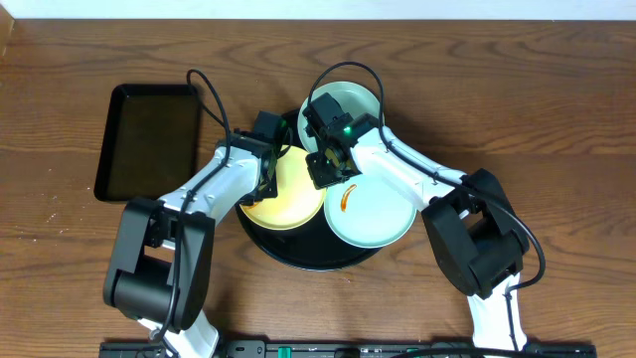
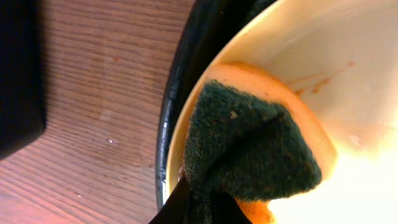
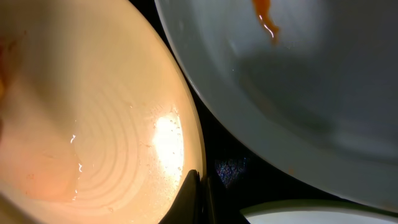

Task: Clean dirty plates on tray and stack at the side
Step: 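Scrub the cream plate with the sponge while the right gripper holds it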

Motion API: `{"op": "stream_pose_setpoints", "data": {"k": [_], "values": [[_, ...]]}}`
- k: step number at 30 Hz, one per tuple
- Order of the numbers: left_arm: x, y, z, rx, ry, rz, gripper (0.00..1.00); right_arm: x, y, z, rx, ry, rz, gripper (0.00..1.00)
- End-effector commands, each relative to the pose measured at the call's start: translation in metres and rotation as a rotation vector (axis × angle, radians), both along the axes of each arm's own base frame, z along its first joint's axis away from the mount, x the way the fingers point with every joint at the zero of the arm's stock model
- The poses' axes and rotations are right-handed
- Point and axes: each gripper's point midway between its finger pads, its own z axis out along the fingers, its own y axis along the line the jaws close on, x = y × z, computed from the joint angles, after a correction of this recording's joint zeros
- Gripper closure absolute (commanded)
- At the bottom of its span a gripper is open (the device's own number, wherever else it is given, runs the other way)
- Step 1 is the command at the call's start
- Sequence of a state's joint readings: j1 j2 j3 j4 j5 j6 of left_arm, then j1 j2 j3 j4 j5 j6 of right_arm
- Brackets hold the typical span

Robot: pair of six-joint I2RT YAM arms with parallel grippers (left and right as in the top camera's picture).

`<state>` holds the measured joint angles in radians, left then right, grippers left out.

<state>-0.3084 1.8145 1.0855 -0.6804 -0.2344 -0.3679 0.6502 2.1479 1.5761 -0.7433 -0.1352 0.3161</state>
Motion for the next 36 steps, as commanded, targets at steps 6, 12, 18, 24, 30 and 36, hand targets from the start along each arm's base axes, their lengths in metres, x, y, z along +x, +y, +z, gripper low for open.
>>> {"op": "stream_pose_setpoints", "data": {"k": [6, 12, 18, 24, 30, 36], "values": [[0.004, -0.067, 0.013, -0.411, 0.004, -0.027, 0.93, 0.000, -0.006, -0.008, -0.037, 0.001, -0.007, 0.99], [0.015, -0.083, 0.019, -0.496, -0.036, -0.052, 0.93, 0.000, -0.006, -0.008, -0.037, 0.000, -0.007, 0.99], [0.028, -0.086, 0.013, -0.506, -0.074, -0.061, 0.92, 0.000, -0.006, -0.008, -0.036, 0.000, -0.007, 0.99], [0.033, -0.081, -0.002, -0.465, -0.072, -0.050, 0.92, 0.000, -0.006, -0.008, -0.038, 0.002, -0.007, 0.99], [0.034, -0.033, -0.012, -0.195, -0.090, 0.004, 0.92, -0.001, -0.006, -0.008, -0.038, 0.003, -0.007, 0.99], [0.037, 0.007, -0.003, 0.033, -0.137, 0.036, 0.93, -0.001, -0.006, -0.008, -0.039, 0.003, -0.007, 0.99]]}}
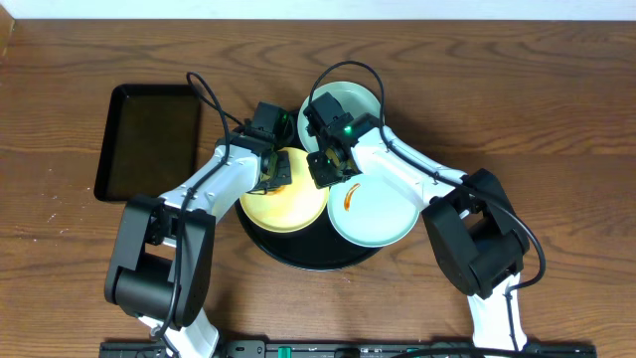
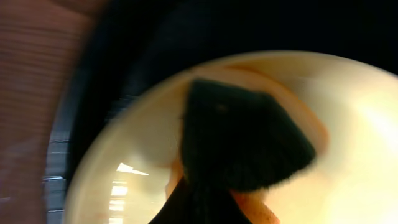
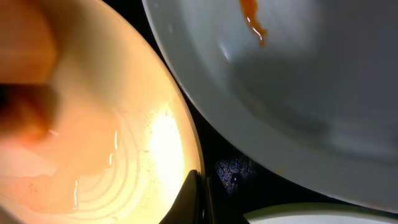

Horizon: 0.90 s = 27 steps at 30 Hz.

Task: Clean dirty plates on tray and stack at the side
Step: 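Scrub the cream plate with the sponge while the right gripper holds it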

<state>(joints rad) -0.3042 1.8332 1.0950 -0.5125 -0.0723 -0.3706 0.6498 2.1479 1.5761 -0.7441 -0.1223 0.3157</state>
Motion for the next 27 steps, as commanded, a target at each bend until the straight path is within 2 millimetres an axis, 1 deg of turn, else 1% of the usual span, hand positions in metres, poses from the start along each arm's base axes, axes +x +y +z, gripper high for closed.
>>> {"op": "stream_pose_setpoints", "data": {"k": [1, 6, 7, 11, 13, 14, 16, 19, 20, 22, 27], "values": [[0.006, 0.047, 0.001, 0.251, -0.037, 0.075, 0.93, -0.002, -0.004, -0.008, -0.028, 0.010, -0.004, 0.99], [0.008, 0.050, 0.015, 0.262, -0.071, 0.083, 0.92, -0.002, -0.004, -0.008, -0.029, 0.010, -0.004, 0.99], [0.009, 0.050, 0.025, 0.254, -0.095, 0.086, 0.93, -0.002, -0.004, -0.008, -0.029, 0.011, -0.004, 0.99], [0.011, 0.047, 0.052, 0.217, -0.157, 0.092, 0.93, -0.002, -0.004, -0.008, -0.028, 0.010, -0.004, 0.99], [0.008, 0.038, 0.060, 0.156, -0.160, 0.078, 0.92, -0.002, -0.004, -0.008, -0.028, 0.010, -0.004, 0.99], [0.002, 0.022, 0.060, 0.064, -0.131, 0.050, 0.93, -0.002, -0.004, -0.008, -0.028, 0.010, -0.004, 0.99], [-0.007, 0.004, 0.055, -0.042, -0.081, 0.015, 0.93, -0.002, -0.004, -0.008, -0.028, 0.010, -0.004, 0.99], [-0.020, -0.020, 0.047, -0.172, -0.009, -0.023, 0.92, -0.002, -0.004, -0.008, -0.028, 0.010, -0.004, 0.99], [-0.029, -0.030, 0.043, -0.242, 0.031, -0.022, 0.93, -0.002, -0.004, -0.008, -0.028, 0.010, -0.004, 0.99], [-0.037, -0.034, 0.037, -0.275, 0.064, 0.015, 0.93, -0.002, -0.004, -0.008, -0.028, 0.010, -0.004, 0.99], [-0.049, -0.030, 0.026, -0.272, 0.103, 0.062, 0.93, -0.002, -0.004, -0.008, -0.028, 0.009, -0.004, 0.99]]}}
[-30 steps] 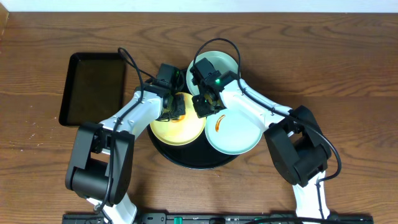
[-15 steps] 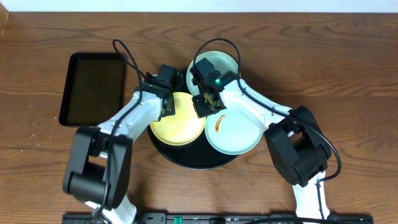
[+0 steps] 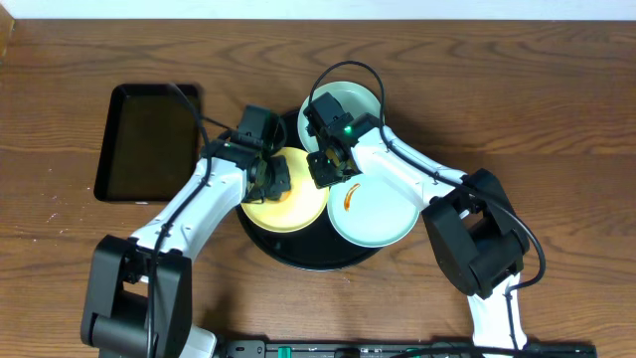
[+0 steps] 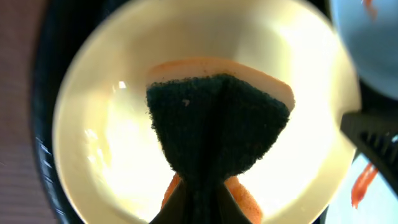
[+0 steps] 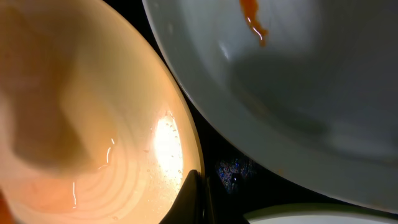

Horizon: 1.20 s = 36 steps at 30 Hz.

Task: Clean dirty plates on tray and stack at the side
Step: 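Scrub the cream plate with the sponge while the right gripper holds it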

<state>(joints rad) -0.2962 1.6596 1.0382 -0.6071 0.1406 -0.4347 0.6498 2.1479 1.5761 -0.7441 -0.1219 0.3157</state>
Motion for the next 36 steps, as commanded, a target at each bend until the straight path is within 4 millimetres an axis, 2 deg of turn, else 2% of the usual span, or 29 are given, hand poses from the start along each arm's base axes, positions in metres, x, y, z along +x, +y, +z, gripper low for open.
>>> {"op": "stream_pose_setpoints", "data": {"k": [1, 5, 10, 16, 25, 36], "values": [[-0.015, -0.005, -0.011, -0.053, 0.070, 0.047, 0.93, -0.002, -0.004, -0.008, -0.028, 0.010, -0.004, 0.99], [-0.022, -0.007, -0.017, -0.073, 0.089, 0.049, 0.92, -0.002, -0.004, -0.008, -0.027, 0.010, -0.004, 0.99], [-0.027, -0.025, -0.018, -0.180, 0.106, 0.022, 0.92, -0.002, -0.004, -0.008, -0.027, 0.010, -0.004, 0.99], [-0.025, -0.028, -0.017, -0.194, 0.099, 0.017, 0.94, -0.002, -0.004, -0.008, -0.028, 0.010, -0.004, 0.99], [-0.033, -0.048, -0.018, -0.187, 0.095, -0.046, 0.93, -0.002, -0.004, -0.008, -0.028, 0.010, -0.004, 0.99], [-0.027, -0.038, -0.021, -0.118, 0.069, 0.010, 0.92, -0.002, -0.004, -0.008, -0.029, 0.012, -0.004, 0.99]]}}
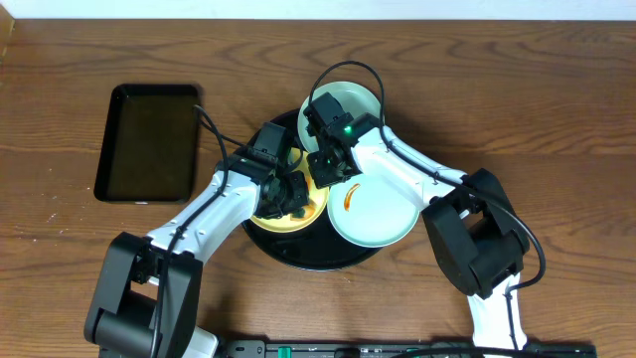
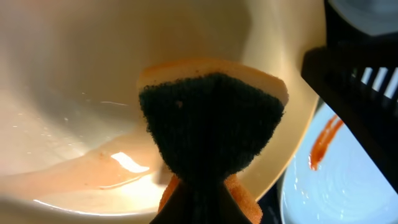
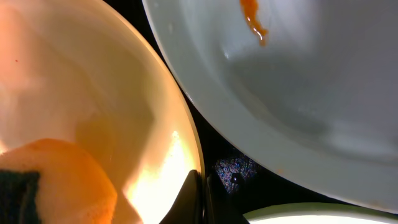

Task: Clean dirty plates on tray and stack at the side
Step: 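Scrub the cream plate with the sponge while the right gripper holds it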

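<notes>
The yellow plate point(image 1: 298, 211) lies on the round black tray point(image 1: 308, 254), wet with orange smears point(image 2: 93, 174). My left gripper point(image 1: 288, 194) is shut on an orange sponge with a dark green scouring face point(image 2: 211, 127), pressed inside the yellow plate near its right rim. My right gripper point(image 3: 198, 186) is shut on the yellow plate's rim point(image 3: 186, 134). A pale blue plate point(image 1: 376, 211) with an orange streak point(image 3: 254, 23) sits to the right. A light green plate point(image 1: 350, 99) lies at the back of the tray.
A black rectangular tray point(image 1: 149, 141) stands at the left on the wooden table point(image 1: 556, 109). The two arms cross close together over the round tray.
My left gripper with the sponge has moved from the yellow plate's upper middle to its right side, close to my right gripper. My right gripper still grips the rim.
The sponge was at the yellow plate's left rim, then further in, then over the middle of the plate, now at its right side. Wet orange smears show on the plate. My right gripper held the rim throughout.
</notes>
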Motion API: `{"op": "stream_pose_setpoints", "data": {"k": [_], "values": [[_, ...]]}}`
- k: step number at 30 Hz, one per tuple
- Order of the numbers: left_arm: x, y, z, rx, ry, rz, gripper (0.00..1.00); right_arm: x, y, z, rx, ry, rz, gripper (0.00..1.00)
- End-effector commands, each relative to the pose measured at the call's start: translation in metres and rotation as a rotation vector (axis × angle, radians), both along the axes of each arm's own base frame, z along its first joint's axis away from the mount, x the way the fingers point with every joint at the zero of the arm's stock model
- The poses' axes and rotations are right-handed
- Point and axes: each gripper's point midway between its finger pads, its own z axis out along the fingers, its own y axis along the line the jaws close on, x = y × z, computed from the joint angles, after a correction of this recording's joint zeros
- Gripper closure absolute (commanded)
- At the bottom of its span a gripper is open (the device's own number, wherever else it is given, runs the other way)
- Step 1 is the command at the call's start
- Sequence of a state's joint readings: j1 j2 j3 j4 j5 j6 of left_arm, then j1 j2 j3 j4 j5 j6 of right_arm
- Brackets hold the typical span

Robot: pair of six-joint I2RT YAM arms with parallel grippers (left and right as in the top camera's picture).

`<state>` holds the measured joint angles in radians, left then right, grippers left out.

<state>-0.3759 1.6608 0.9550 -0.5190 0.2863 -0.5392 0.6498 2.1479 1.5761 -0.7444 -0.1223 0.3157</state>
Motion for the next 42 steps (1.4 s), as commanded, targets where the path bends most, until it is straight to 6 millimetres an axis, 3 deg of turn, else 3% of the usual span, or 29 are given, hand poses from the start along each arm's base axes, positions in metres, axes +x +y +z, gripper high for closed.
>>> {"op": "stream_pose_setpoints", "data": {"k": [1, 6, 10, 21, 32, 42], "values": [[0.000, 0.007, -0.006, 0.036, 0.004, 0.026, 0.92, -0.002, -0.004, -0.008, -0.029, 0.011, -0.004, 0.99], [0.001, 0.010, -0.007, 0.053, 0.002, 0.037, 0.93, -0.002, -0.004, -0.008, -0.029, 0.011, -0.004, 0.99], [0.001, 0.027, -0.014, 0.151, -0.001, 0.057, 0.93, -0.003, -0.006, -0.008, -0.032, 0.015, -0.005, 0.99], [-0.003, 0.030, -0.024, 0.179, 0.018, 0.007, 0.92, -0.002, -0.007, -0.008, -0.033, 0.015, -0.007, 0.99], [0.009, 0.113, -0.012, 0.656, -0.085, 0.078, 0.93, -0.002, -0.007, -0.008, -0.033, 0.015, -0.008, 0.99], [0.040, 0.127, 0.016, 0.757, -0.254, 0.148, 0.92, -0.002, -0.006, -0.008, -0.031, 0.010, 0.002, 0.99]]}}
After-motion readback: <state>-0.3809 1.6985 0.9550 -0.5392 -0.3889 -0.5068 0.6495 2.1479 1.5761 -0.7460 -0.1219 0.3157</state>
